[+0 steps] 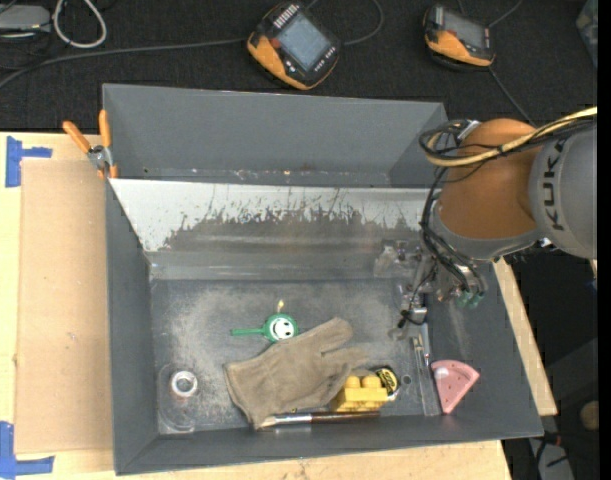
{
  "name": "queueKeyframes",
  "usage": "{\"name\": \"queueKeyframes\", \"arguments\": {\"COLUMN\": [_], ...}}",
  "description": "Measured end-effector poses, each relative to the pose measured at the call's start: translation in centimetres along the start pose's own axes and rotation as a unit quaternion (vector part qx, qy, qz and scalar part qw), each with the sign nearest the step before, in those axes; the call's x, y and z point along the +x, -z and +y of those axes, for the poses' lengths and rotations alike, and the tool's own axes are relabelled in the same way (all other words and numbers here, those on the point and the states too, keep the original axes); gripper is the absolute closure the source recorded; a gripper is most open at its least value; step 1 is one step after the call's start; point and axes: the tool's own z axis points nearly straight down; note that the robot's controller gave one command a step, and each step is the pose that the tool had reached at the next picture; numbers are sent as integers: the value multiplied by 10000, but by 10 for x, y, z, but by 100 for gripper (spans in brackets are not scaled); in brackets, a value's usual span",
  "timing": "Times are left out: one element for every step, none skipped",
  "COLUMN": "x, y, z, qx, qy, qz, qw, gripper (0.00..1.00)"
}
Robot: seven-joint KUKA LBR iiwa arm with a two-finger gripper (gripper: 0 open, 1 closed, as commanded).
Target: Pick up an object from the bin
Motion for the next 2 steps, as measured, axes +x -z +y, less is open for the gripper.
{"name": "queueKeyframes", "arguments": {"x": [6,4], "y": [-69,6], "z": [88,109], "qx": [-20,0], "qy": [1785,179], "qz": [39,-32], "qw": [9839,9998], "gripper": [0,0]}}
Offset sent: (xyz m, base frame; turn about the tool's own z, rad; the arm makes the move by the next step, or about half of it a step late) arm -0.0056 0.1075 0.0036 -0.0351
